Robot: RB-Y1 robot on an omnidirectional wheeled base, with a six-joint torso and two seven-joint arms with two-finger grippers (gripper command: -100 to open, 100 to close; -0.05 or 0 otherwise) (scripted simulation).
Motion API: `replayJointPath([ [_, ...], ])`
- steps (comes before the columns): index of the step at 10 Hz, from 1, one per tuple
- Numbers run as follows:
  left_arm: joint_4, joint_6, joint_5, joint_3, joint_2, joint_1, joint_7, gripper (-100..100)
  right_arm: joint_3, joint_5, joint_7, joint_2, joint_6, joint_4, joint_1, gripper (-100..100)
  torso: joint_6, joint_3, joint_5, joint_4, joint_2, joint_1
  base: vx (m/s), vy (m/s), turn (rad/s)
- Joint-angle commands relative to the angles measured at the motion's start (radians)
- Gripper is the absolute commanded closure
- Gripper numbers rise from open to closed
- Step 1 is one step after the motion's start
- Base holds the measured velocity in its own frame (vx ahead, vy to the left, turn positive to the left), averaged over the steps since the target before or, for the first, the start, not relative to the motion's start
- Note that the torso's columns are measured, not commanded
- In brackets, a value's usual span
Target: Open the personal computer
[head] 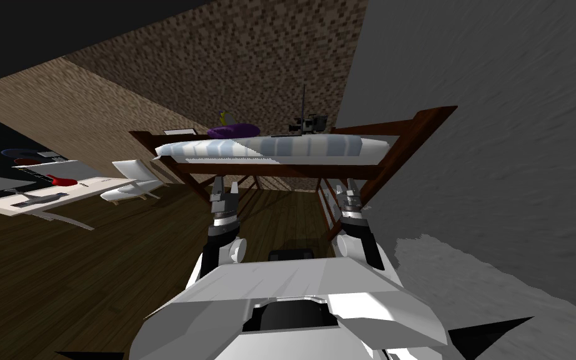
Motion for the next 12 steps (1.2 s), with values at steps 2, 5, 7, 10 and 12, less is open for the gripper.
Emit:
replayJointPath([
  [2,0.000,0.000,0.000,0.000,0.000,0.000,0.000,0,0.000,0.000,0.000,0.000,0.000,0.000,0.000,0,0.000,0.000,0.000,0.000,0.000,0.000,0.000,0.000,0.000],
  [5,0.000,0.000,0.000,0.000,0.000,0.000,0.000,0,0.000,0.000,0.000,0.000,0.000,0.000,0.000,0,0.000,0.000,0.000,0.000,0.000,0.000,0.000,0.000,0.000],
  [7,0.000,0.000,0.000,0.000,0.000,0.000,0.000,0,0.000,0.000,0.000,0.000,0.000,0.000,0.000,0,0.000,0.000,0.000,0.000,0.000,0.000,0.000,0.000,0.000],
  [10,0.000,0.000,0.000,0.000,0.000,0.000,0.000,0,0.009,0.006,-0.005,-0.043,-0.004,0.001,-0.001,-100,0.000,0.000,0.000,0.000,0.000,0.000,-0.022,0.005,0.005],
  [12,0.000,0.000,0.000,0.000,0.000,0.000,0.000,0,0.031,0.020,-0.018,-0.105,-0.013,0.006,-0.003,-100,0.000,0.004,0.000,0.002,0.007,0.001,-0.156,0.021,0.029],
])
